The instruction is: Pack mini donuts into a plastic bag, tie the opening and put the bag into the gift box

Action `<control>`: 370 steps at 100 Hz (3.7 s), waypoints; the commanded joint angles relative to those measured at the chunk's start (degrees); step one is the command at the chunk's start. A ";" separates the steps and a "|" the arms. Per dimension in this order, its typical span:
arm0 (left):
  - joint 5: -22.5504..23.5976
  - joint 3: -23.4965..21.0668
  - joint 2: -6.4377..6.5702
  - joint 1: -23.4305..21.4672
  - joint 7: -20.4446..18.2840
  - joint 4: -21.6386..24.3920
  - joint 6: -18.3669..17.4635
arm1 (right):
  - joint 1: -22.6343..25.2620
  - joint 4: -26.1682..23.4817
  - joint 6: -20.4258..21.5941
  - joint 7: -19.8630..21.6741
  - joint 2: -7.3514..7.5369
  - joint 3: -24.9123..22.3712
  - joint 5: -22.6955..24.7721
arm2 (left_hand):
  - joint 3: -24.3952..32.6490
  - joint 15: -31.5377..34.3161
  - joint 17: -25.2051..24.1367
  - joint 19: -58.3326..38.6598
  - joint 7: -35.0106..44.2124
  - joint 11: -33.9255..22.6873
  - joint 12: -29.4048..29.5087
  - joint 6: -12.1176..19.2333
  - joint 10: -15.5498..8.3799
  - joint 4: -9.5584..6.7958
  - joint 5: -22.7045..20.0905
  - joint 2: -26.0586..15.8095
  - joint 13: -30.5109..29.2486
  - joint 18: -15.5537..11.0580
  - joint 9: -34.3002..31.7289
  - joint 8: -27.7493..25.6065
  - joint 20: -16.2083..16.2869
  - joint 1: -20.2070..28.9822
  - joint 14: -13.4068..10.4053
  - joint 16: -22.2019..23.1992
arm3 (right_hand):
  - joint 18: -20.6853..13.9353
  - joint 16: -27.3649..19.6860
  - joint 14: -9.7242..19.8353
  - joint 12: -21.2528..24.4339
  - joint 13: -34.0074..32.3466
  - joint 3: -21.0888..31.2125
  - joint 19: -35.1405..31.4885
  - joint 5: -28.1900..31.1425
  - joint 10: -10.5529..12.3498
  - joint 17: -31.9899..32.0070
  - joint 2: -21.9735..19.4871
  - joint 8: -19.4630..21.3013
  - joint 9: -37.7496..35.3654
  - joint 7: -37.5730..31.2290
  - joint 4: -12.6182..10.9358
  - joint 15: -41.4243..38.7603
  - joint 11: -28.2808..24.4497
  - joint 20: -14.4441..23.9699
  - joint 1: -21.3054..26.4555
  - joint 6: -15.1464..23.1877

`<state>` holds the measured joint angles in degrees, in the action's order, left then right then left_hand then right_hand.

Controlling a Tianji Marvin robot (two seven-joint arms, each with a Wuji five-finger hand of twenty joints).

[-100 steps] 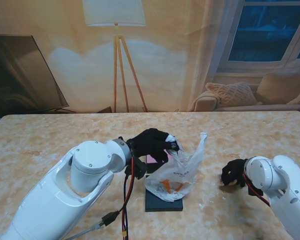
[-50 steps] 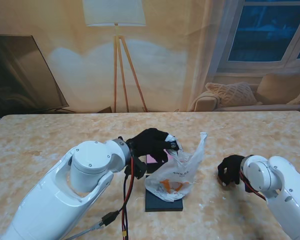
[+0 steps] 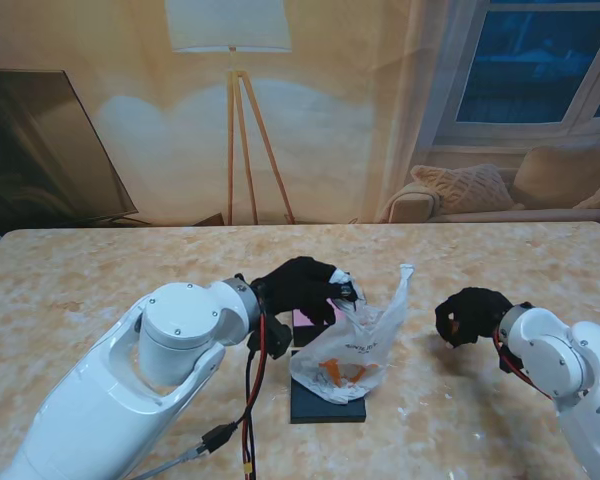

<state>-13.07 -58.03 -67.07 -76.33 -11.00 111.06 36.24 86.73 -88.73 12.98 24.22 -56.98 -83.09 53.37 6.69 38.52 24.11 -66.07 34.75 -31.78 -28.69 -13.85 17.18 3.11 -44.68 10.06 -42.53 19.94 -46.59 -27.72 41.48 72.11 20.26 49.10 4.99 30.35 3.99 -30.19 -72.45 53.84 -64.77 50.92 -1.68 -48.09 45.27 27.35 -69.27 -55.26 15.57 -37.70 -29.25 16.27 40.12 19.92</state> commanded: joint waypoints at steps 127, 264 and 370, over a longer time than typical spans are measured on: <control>-0.81 -1.68 2.04 -3.76 -6.19 2.68 -3.74 | -32.33 28.50 1.37 -16.34 -6.42 21.87 -25.86 | -0.44 1.10 0.25 -1.22 1.16 -0.41 -0.11 1.05 0.09 0.66 -1.70 0.62 -0.85 -0.62 -0.86 -0.57 0.77 1.79 0.49 0.88 | -3.33 2.26 6.53 -0.95 -0.82 4.32 1.28 1.26 7.79 -1.45 0.54 -1.96 -4.28 -8.26 1.30 -0.41 -2.26 1.16 -1.22 1.74; -0.25 -0.20 -0.24 0.08 -0.40 0.07 -0.65 | -18.07 4.93 8.61 16.21 1.16 14.42 -40.76 | -0.37 1.24 0.44 -1.31 1.32 -0.56 -0.14 1.03 0.10 0.69 -1.59 0.64 -1.04 -0.85 -0.89 -0.52 0.84 1.81 0.36 0.95 | -3.67 3.73 7.29 -1.29 -1.96 5.39 -0.25 2.64 8.98 -1.39 3.29 -2.99 -5.76 -7.49 1.86 -1.61 -2.14 3.84 -2.67 4.31; -0.79 -0.06 0.12 -0.13 -1.55 0.52 -1.05 | -22.04 3.97 10.29 26.89 4.08 20.12 -40.56 | -0.36 1.29 0.23 -1.34 1.46 -0.60 -0.18 1.24 -0.04 0.66 -1.59 0.71 -0.91 -0.73 -0.88 -0.55 0.94 1.82 0.36 1.01 | 1.32 4.05 4.12 -2.81 7.75 -2.64 7.19 -13.07 7.03 7.78 -6.01 1.24 4.98 4.11 -0.53 7.00 6.34 10.95 -1.41 7.89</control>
<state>-13.69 -58.02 -66.92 -76.27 -11.51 110.90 35.31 64.32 -84.27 23.31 50.21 -52.82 -63.11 12.72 6.69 38.52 24.11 -66.07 34.75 -31.78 -28.69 -13.85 17.18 3.11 -44.71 10.06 -42.54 19.95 -46.58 -27.72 41.49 72.11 20.26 49.10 5.15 34.73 6.80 -33.19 -65.93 50.65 -58.45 41.74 3.32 -41.56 40.17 29.85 -65.25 -53.75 16.35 -31.91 -22.93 26.04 38.73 29.11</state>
